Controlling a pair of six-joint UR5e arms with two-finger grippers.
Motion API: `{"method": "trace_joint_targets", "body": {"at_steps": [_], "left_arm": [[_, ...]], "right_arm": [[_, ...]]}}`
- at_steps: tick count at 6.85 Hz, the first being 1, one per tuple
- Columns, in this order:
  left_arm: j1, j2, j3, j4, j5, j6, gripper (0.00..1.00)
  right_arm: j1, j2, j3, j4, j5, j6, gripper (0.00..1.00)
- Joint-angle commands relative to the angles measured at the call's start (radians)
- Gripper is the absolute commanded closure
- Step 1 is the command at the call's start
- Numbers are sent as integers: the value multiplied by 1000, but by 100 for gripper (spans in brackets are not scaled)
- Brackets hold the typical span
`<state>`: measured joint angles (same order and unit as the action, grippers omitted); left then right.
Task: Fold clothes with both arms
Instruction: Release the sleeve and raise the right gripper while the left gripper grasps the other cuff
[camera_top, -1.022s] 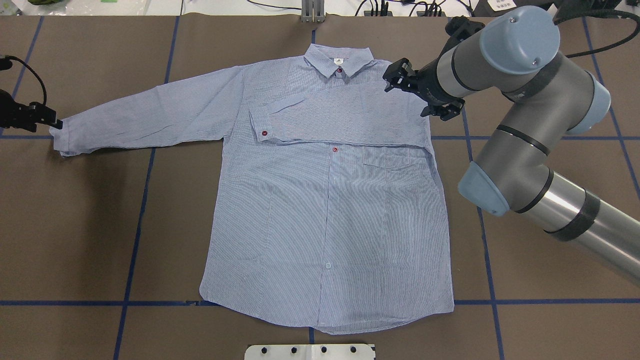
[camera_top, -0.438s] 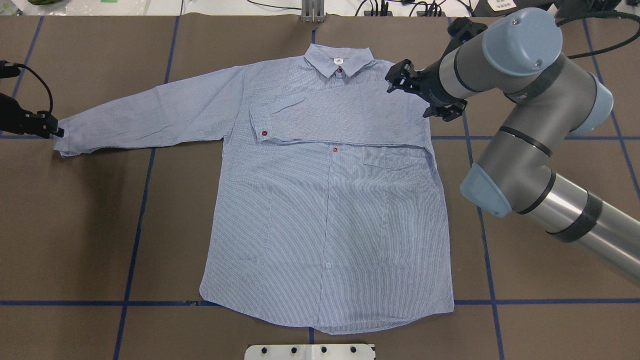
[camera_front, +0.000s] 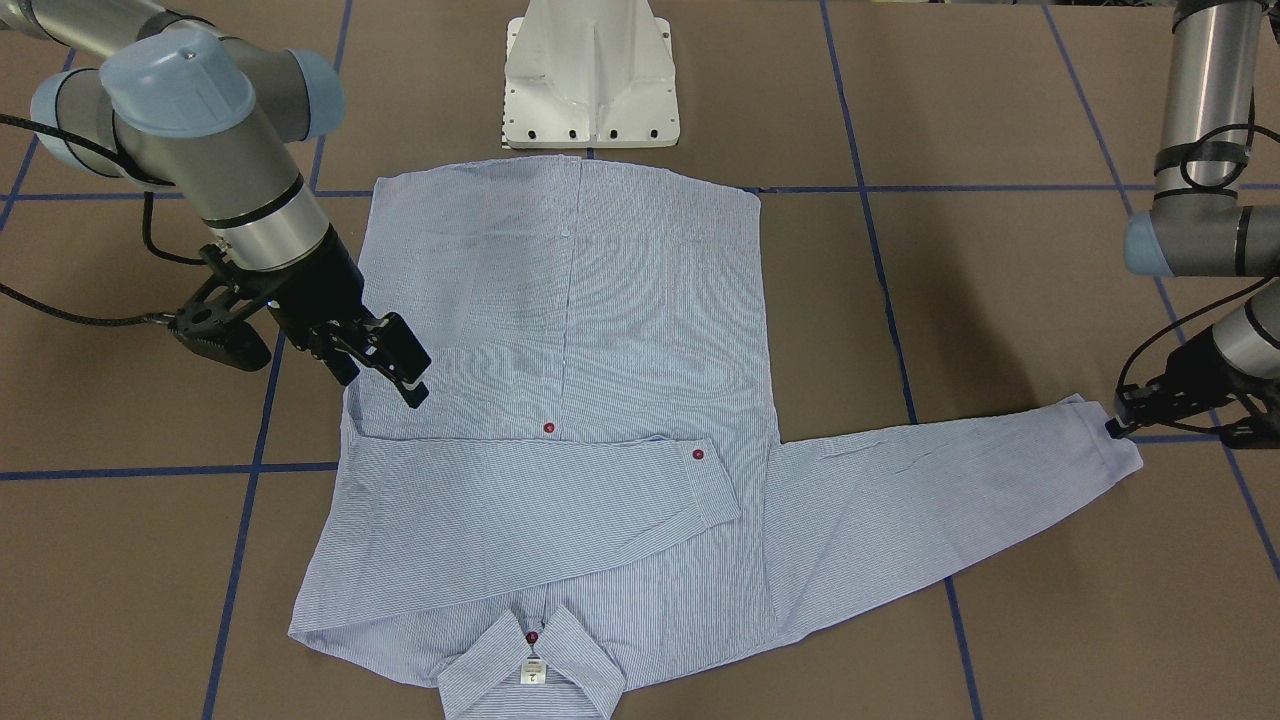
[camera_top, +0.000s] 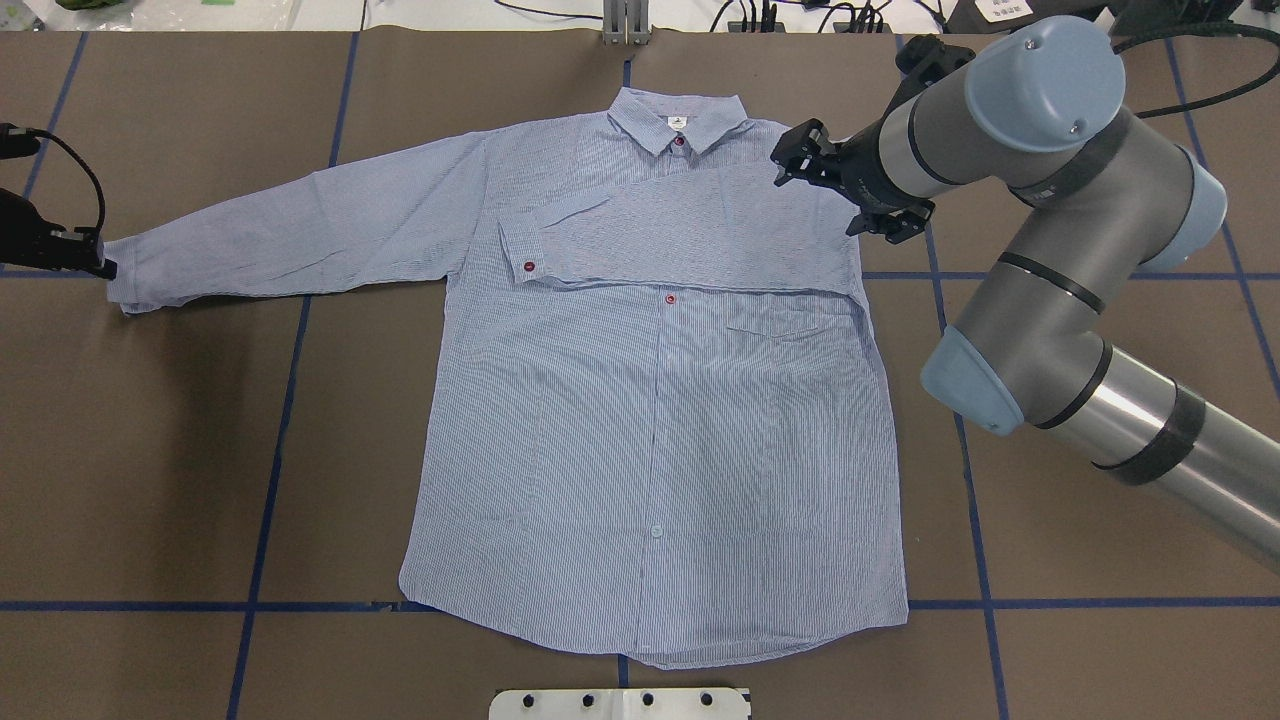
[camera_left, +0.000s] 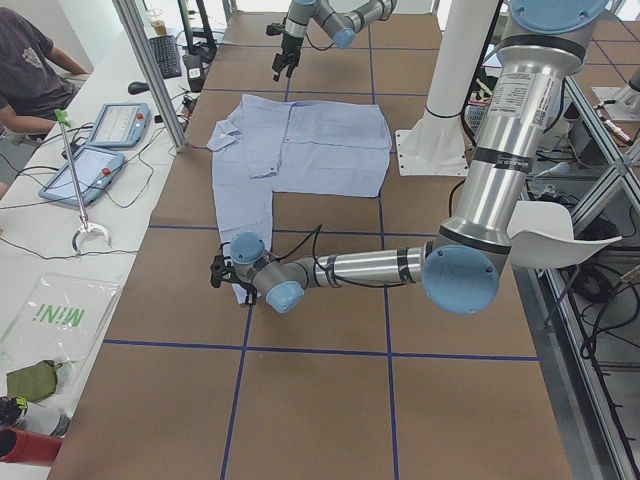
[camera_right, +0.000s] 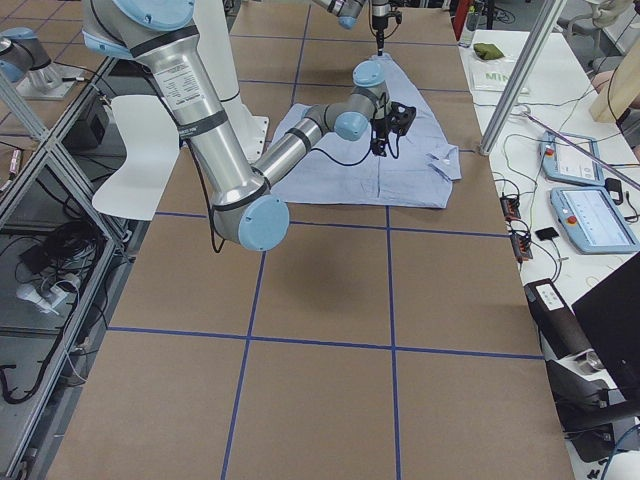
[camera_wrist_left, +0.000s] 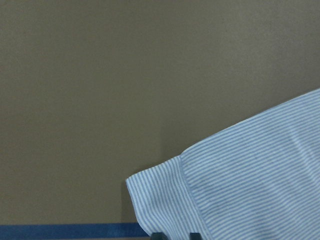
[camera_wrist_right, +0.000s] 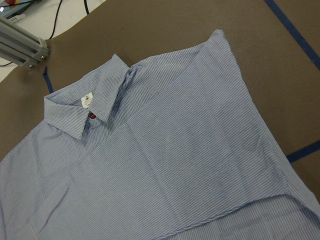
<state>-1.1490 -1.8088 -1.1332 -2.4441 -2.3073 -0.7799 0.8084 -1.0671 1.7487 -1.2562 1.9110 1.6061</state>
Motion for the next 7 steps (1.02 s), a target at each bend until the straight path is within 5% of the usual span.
{"method": "trace_joint_targets", "body": {"at_steps": [1, 5, 7], "left_arm": [[0, -4, -54, 19, -7, -1, 100], [108, -263, -132, 48, -25, -430, 100], [242, -413, -122, 72, 124, -701, 100]], "right_arm": [[14, -1, 5, -3, 5, -2, 0], [130, -130, 47, 3, 94, -122, 0], [156, -235, 90, 6, 98, -249, 0]]}}
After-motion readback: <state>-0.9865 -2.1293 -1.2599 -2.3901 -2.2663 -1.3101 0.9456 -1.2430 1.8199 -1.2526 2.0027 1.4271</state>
